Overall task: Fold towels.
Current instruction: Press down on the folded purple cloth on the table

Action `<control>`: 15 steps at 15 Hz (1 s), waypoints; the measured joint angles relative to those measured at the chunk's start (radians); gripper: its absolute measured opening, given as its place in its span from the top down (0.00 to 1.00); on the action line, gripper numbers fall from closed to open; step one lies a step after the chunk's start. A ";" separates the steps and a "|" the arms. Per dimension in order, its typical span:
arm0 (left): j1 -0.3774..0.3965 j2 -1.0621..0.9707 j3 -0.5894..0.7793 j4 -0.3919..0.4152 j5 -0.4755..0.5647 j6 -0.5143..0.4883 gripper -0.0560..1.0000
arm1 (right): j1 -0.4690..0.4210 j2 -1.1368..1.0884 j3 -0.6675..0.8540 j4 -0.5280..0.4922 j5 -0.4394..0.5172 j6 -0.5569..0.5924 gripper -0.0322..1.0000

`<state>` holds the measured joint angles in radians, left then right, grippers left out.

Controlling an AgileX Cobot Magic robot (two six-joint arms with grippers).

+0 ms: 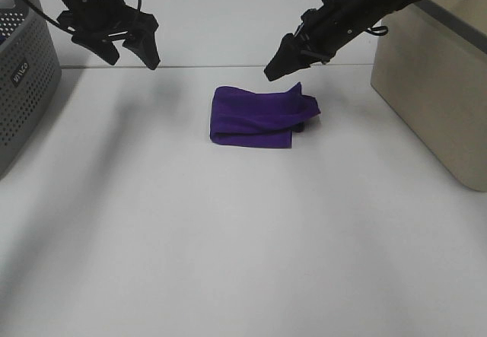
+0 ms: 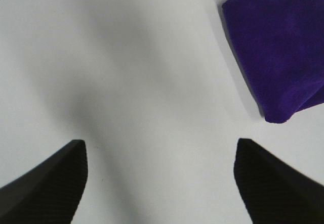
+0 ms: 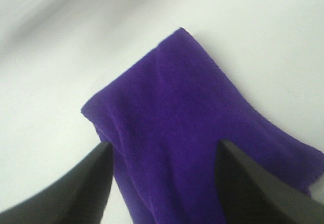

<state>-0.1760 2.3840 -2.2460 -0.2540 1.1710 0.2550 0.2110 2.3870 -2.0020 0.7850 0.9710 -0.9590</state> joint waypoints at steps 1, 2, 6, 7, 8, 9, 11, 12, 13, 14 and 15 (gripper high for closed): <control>0.000 0.000 0.000 -0.007 -0.001 0.000 0.26 | 0.017 0.012 0.000 0.004 0.000 -0.021 0.39; 0.000 0.000 0.000 -0.015 -0.001 0.000 0.26 | 0.035 0.038 0.000 -0.001 -0.007 -0.027 0.39; 0.000 0.000 0.000 -0.022 0.018 0.018 0.25 | 0.036 0.084 0.000 -0.177 -0.052 0.057 0.39; 0.000 0.000 0.000 -0.022 0.026 0.020 0.25 | 0.033 0.084 0.000 -0.196 -0.063 0.078 0.39; 0.000 0.000 0.000 -0.022 0.034 0.024 0.25 | 0.023 0.084 0.000 -0.198 -0.063 0.091 0.39; 0.000 0.000 0.000 -0.022 0.037 0.025 0.25 | 0.016 0.084 0.000 -0.200 -0.063 0.097 0.39; 0.000 0.000 0.000 -0.022 0.039 0.027 0.25 | 0.009 0.084 0.000 -0.204 -0.061 0.115 0.39; 0.000 0.000 0.000 -0.023 0.039 0.027 0.25 | 0.005 0.084 0.001 -0.208 -0.062 0.118 0.39; 0.000 0.000 0.000 -0.026 0.040 0.027 0.25 | 0.003 0.084 0.015 -0.209 -0.069 0.119 0.39; 0.000 0.000 0.000 -0.030 0.040 0.027 0.25 | 0.003 0.084 0.040 -0.210 -0.083 0.119 0.39; 0.000 0.000 0.000 -0.031 0.040 0.027 0.25 | 0.003 0.084 0.064 -0.211 -0.100 0.119 0.39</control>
<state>-0.1760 2.3840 -2.2460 -0.2850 1.2110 0.2820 0.2140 2.4710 -1.9380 0.5740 0.8710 -0.8400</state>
